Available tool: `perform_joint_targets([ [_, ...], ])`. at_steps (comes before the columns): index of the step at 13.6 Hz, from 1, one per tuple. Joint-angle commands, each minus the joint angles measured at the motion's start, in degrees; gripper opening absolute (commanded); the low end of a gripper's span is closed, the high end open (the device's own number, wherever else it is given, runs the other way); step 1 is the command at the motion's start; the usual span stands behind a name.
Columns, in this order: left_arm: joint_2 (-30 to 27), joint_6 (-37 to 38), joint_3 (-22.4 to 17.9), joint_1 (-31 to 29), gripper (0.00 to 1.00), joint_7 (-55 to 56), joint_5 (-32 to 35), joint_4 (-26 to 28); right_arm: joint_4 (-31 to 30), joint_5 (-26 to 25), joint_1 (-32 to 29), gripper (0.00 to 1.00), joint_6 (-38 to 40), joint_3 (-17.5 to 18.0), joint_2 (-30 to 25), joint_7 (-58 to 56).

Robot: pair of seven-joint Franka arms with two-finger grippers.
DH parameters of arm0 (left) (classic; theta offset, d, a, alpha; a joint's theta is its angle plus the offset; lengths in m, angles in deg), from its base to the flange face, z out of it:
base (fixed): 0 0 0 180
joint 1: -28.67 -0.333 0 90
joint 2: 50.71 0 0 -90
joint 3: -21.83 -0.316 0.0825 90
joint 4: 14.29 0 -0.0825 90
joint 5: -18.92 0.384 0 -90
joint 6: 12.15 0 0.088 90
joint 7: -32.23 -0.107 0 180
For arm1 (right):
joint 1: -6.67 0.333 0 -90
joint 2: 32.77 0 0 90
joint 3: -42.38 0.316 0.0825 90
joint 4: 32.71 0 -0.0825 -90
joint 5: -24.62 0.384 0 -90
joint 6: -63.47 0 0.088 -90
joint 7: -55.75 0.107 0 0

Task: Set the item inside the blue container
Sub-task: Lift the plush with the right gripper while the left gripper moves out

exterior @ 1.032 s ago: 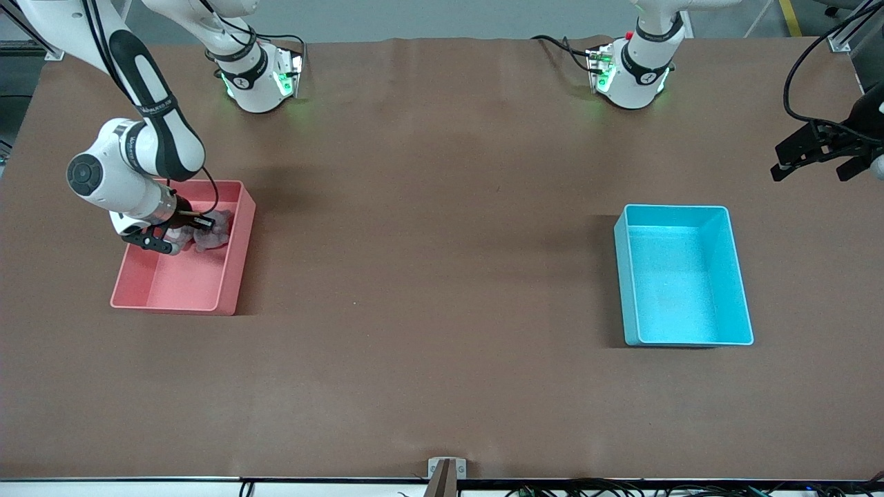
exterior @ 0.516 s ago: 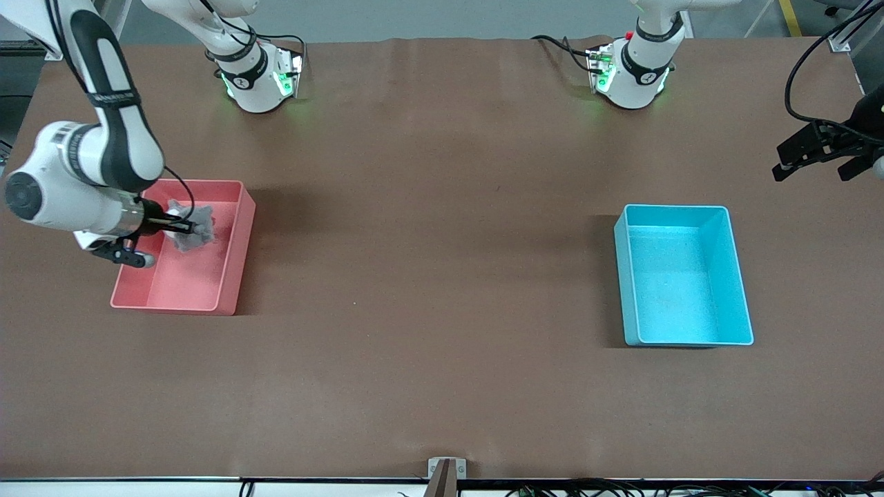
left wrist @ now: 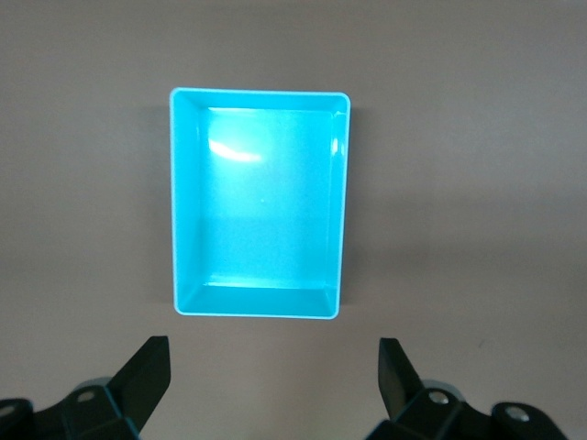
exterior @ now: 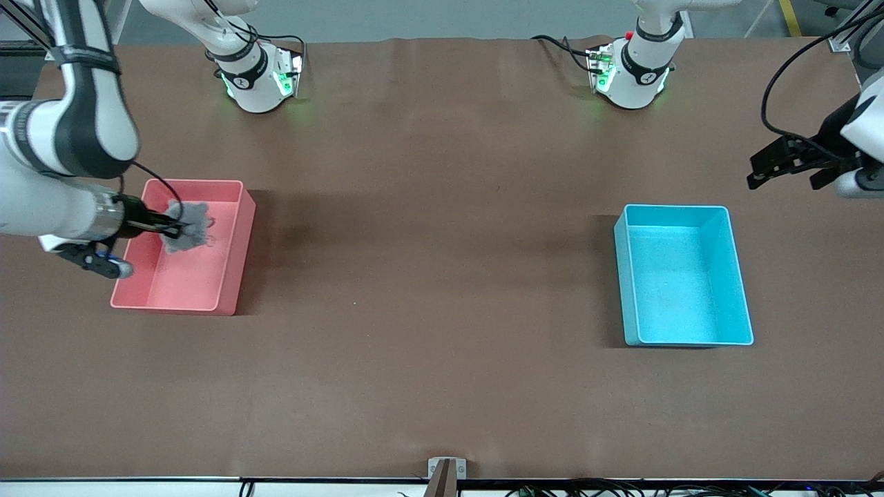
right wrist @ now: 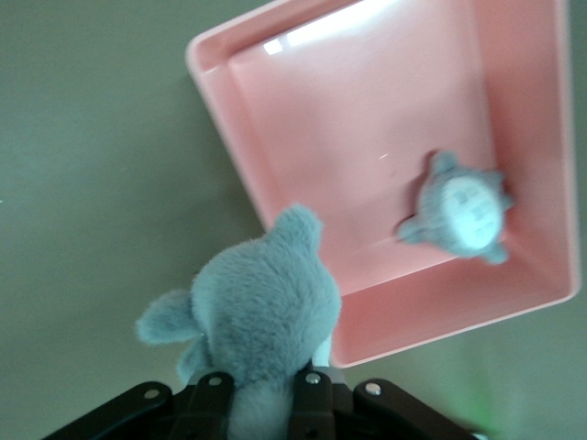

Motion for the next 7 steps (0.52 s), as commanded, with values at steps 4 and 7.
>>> perform_joint_targets([
  [4, 3.92, -0.09, 3.59, 0.18, 1.00, 4.65, -2.15, -0.20, 0.60, 3.21, 18.82, 0.01, -11.60, -0.41, 4.38, 28.24],
  [7, 6.55, -1.84, 6.23, 0.18, 1.00, 8.78, -2.15, -0.29, 2.17, 3.12, 27.44, 0.01, -19.44, -0.41, 9.65, 40.30],
])
